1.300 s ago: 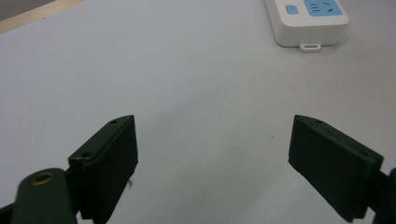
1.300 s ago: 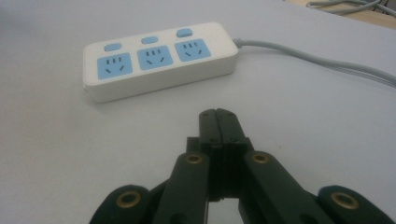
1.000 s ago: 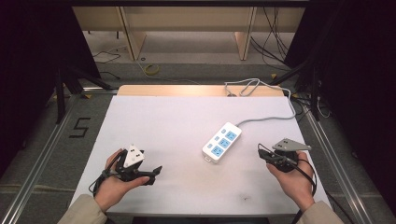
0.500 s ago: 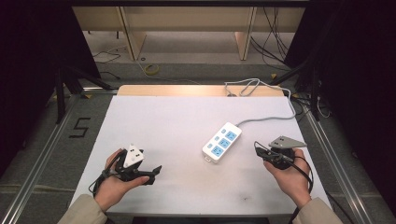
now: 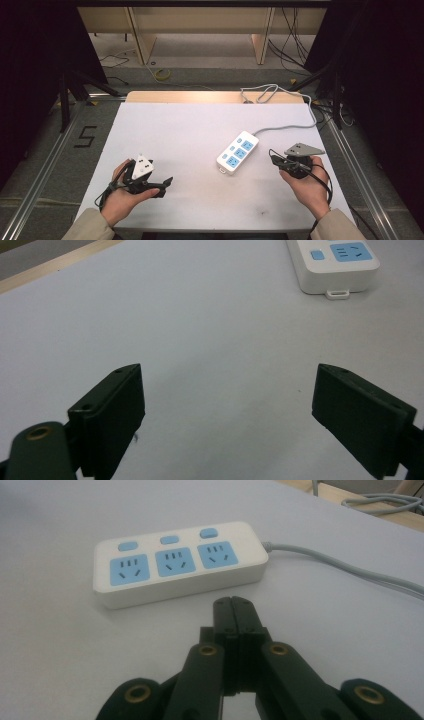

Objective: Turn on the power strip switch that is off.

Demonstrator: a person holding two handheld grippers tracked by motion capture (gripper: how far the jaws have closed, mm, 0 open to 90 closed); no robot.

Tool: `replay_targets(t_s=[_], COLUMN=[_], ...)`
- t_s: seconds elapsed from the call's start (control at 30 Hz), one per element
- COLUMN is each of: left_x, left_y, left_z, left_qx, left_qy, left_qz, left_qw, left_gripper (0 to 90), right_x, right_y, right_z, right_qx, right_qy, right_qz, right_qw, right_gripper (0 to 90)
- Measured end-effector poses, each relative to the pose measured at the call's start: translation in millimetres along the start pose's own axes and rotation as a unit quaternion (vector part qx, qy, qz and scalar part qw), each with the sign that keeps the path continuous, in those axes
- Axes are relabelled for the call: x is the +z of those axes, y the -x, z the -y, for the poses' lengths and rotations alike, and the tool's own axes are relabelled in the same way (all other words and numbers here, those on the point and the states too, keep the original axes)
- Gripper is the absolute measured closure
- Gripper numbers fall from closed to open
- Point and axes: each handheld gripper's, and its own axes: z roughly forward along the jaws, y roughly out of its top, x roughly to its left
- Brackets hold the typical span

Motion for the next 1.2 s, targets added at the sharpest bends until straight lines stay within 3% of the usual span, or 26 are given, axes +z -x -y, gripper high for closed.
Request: replay_targets(t_s=[1.2], left_x=[-0.7], left_y=[-1.0], left_z=[0.0], left_qx=[-0.002], left_qy=[0.002], left_qz=[-0.002], left_qw=[1.0], left_gripper=[13.8], right_x=[11.6], right_y=[-1.5], right_z=[-17.4], right_qx=[-0.006], right_qy=[-0.006], right_qz=[-0.005], right_qw=[1.0], right_gripper=[90.0])
